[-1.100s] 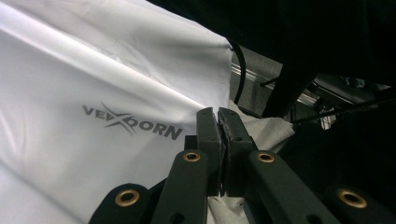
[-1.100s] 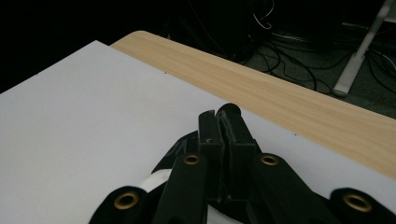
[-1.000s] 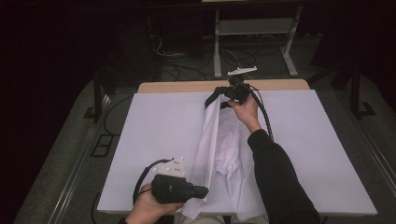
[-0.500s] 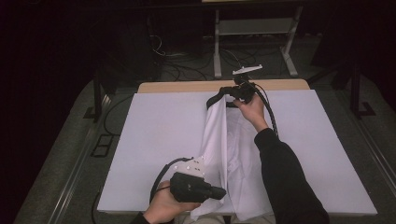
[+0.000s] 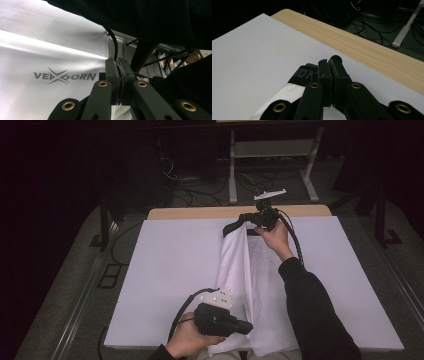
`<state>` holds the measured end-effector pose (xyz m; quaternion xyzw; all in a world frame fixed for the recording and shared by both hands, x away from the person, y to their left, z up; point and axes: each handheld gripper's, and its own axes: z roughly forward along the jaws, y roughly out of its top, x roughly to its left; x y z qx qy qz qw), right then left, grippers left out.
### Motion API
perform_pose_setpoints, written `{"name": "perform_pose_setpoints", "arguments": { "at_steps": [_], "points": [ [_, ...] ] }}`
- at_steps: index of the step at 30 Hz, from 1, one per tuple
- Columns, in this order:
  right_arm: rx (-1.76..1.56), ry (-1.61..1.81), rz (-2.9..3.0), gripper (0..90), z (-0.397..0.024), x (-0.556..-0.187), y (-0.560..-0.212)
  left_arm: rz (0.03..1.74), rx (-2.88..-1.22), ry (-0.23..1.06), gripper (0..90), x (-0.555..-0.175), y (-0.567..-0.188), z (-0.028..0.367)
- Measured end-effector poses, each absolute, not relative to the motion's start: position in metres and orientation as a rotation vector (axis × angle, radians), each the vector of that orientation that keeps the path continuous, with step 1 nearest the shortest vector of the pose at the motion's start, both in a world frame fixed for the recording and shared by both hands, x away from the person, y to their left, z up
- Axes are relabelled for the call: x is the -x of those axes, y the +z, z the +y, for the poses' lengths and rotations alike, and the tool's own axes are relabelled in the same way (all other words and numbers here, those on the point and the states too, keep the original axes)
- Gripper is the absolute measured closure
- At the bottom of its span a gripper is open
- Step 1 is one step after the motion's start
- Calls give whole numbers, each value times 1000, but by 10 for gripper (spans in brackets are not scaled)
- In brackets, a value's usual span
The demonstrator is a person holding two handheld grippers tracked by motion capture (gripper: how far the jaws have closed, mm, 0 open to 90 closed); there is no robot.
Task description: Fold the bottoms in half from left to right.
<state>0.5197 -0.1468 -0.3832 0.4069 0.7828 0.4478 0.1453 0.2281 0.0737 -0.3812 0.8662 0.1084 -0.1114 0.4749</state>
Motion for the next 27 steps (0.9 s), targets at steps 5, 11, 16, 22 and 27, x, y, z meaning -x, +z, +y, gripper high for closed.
{"name": "perform_pose_setpoints", "arguments": {
  "at_steps": [5,11,16,22,27],
  "points": [
    [-1175,1291,2265,861,-152,-520,-383,252,-2116,-287,871,-228,-384,65],
    [-1192,1292,2272,861,-165,-521,-382,233,-2111,-299,871,-229,-388,48],
    [-1188,1307,2276,861,-173,-520,-380,227,-2115,-302,871,-229,-390,37],
    [-1178,1309,2307,861,-181,-524,-385,250,-2101,-302,871,-229,-392,25],
    [-1183,1308,2318,861,-189,-525,-390,254,-2085,-314,871,-230,-396,14]
  ]
}}
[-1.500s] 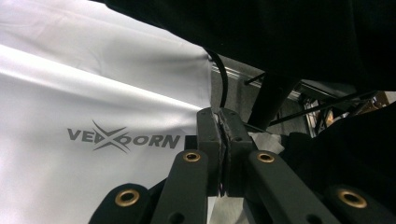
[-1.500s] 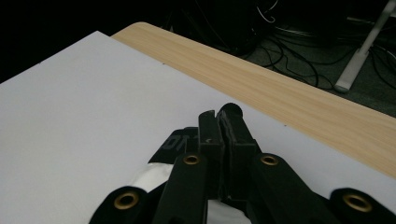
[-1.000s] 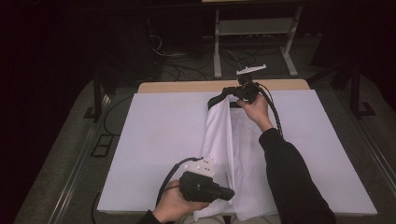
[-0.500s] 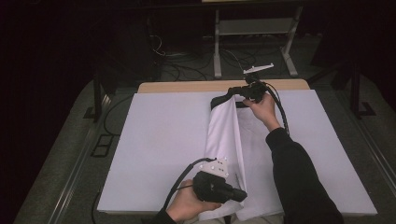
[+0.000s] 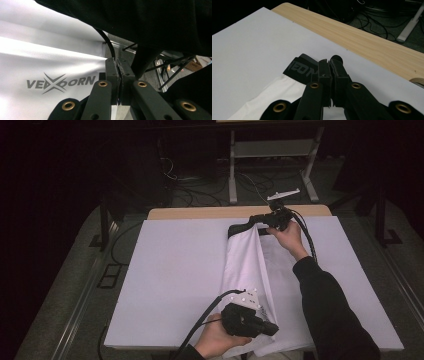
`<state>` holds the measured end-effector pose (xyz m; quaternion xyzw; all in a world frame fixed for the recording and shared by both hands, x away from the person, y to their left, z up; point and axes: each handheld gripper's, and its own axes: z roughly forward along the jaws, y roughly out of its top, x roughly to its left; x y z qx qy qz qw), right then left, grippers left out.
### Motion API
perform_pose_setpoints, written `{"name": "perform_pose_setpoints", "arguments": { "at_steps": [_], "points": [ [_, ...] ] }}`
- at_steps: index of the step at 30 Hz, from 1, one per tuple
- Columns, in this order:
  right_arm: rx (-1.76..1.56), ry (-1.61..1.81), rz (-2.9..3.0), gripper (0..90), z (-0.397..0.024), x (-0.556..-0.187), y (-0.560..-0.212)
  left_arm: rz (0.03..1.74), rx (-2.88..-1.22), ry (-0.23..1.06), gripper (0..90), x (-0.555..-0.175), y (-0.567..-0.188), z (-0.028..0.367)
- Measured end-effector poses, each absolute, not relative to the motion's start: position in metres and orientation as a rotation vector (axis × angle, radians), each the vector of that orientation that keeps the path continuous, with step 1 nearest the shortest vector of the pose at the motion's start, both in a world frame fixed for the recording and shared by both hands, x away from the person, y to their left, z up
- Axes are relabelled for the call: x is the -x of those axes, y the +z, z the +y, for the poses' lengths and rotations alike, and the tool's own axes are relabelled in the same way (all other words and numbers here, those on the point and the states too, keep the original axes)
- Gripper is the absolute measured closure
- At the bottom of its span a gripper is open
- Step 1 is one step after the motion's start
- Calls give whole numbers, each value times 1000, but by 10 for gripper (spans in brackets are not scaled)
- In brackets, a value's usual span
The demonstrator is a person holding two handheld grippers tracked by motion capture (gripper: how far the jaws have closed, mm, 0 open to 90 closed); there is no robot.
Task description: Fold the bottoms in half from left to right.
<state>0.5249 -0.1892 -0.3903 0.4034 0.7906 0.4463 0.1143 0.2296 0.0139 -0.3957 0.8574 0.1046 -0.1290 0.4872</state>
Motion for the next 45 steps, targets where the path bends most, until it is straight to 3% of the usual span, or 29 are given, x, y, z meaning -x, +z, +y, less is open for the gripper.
{"name": "perform_pose_setpoints", "arguments": {
  "at_steps": [45],
  "points": [
    [-1237,1237,2290,861,-255,-524,-411,221,-2088,-407,871,-240,-431,-72]
  ]
}}
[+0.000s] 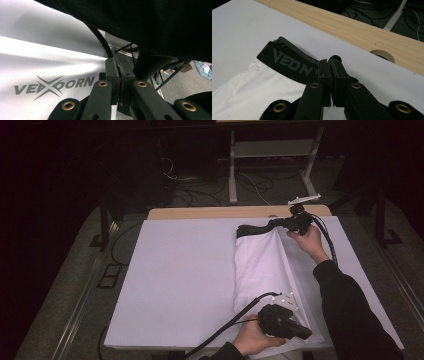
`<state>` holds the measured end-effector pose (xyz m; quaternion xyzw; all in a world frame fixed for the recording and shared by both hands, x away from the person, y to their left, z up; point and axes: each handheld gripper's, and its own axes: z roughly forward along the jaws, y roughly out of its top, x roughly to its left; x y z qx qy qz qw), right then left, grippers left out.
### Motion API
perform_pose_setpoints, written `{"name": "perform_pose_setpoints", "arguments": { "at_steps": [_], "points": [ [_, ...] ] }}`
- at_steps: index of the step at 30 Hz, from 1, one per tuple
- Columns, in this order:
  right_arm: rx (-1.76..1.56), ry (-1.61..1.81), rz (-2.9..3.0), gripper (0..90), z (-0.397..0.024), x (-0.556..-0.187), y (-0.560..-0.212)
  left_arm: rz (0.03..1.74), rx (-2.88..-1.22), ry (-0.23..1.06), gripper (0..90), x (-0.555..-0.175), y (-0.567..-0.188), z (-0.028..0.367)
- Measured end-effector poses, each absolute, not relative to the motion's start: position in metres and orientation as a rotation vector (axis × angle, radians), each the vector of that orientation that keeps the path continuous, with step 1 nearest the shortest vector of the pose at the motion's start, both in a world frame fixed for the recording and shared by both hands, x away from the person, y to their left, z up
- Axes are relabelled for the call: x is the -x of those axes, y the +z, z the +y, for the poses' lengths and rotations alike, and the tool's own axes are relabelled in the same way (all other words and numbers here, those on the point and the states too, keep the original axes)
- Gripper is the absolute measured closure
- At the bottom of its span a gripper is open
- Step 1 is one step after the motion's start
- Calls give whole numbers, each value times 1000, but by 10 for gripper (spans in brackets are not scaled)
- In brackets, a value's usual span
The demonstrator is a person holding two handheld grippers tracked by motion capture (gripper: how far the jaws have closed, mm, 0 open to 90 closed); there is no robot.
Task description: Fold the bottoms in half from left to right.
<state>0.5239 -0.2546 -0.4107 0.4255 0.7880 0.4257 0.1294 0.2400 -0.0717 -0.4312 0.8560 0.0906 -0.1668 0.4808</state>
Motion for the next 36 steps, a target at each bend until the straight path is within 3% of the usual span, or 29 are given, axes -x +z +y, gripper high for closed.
{"name": "perform_pose_setpoints", "arguments": {
  "at_steps": [29,31,32,33,34,36],
  "points": [
    [-1272,1229,2295,859,-266,-529,-425,349,-2134,-460,855,-251,-455,-114],
    [-1285,1228,2294,832,-266,-529,-426,381,-2116,-460,712,-252,-457,-114],
    [-1313,1234,2289,686,-267,-528,-426,396,-2098,-475,682,-253,-458,-112],
    [-1314,1239,2279,624,-267,-527,-427,397,-2099,-452,633,-252,-457,-111],
    [-1314,1239,2279,624,-267,-527,-427,397,-2099,-452,561,-252,-457,-111],
    [-1306,1249,2287,491,-266,-523,-426,405,-2082,-378,443,-251,-454,-104]
  ]
}}
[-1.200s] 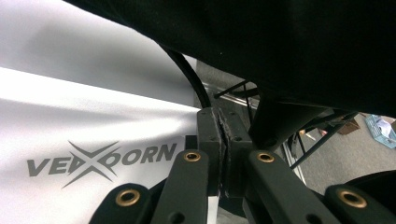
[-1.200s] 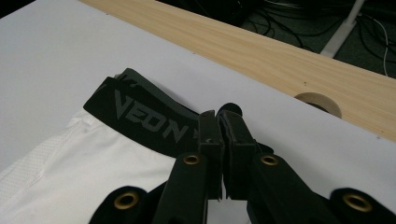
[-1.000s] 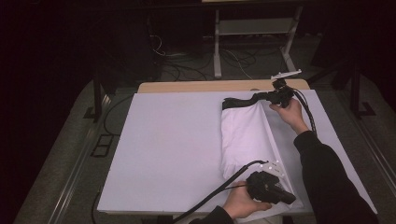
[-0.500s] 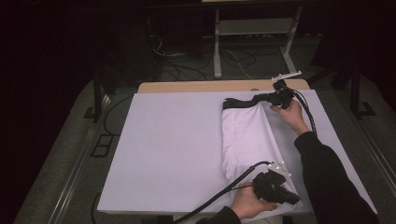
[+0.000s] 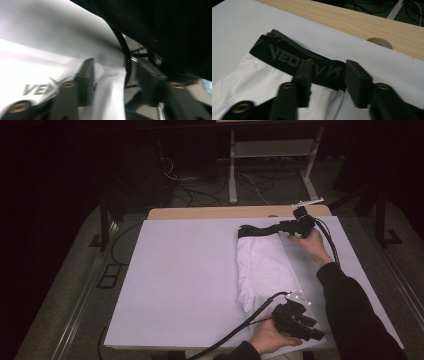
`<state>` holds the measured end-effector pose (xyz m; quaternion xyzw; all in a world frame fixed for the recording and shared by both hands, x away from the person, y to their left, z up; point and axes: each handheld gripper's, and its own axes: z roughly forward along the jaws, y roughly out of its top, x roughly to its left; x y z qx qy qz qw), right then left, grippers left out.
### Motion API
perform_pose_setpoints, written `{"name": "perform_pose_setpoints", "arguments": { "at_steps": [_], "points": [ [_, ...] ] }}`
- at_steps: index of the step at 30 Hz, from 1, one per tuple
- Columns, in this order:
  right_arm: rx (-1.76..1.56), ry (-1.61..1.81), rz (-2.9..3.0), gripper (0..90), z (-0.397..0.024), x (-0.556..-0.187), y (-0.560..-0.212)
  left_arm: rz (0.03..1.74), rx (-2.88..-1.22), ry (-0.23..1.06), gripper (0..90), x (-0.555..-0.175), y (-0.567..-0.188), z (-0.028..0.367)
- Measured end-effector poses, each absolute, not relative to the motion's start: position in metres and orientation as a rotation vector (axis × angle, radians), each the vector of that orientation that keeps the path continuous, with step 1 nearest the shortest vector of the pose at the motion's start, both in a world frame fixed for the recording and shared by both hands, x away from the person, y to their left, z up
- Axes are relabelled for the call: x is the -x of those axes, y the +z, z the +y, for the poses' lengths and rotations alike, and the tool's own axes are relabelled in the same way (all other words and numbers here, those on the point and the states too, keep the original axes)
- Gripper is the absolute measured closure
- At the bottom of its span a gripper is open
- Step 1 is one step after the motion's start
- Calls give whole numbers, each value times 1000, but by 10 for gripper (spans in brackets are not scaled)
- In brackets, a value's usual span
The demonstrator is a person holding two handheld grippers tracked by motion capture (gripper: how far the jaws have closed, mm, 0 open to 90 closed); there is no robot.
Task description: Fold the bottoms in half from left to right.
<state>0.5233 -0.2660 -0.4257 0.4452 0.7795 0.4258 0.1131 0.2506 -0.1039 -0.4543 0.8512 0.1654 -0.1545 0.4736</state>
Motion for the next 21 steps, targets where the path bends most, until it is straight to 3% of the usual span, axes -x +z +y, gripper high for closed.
{"name": "perform_pose_setpoints", "arguments": {
  "at_steps": [1,2,4,6,8,9,10,17,21],
  "points": [
    [-1306,1249,2287,491,-266,-523,-426,405,-2082,-378,410,-251,-454,-104],
    [-1298,1251,2289,444,-266,-522,-425,414,-2075,-369,410,-251,-453,-102],
    [-1297,1294,2280,337,-267,-519,-422,448,-2046,-358,317,-253,-449,-95],
    [-1293,1301,2280,301,-267,-518,-421,442,-2043,-361,294,-254,-448,-93],
    [-1281,1302,2284,183,-266,-515,-419,449,-2039,-327,209,-256,-443,-88],
    [-1281,1302,2284,183,-266,-515,-419,449,-2039,-327,196,-256,-443,-88],
    [-1279,1312,2285,125,-266,-512,-418,469,-2034,-303,167,-258,-440,-85],
    [-1279,1373,2283,0,-268,-503,-414,471,-2033,-279,0,-266,-432,-76],
    [-1293,1431,2248,0,-272,-496,-410,484,-2040,-227,0,-275,-425,-65]
  ]
}}
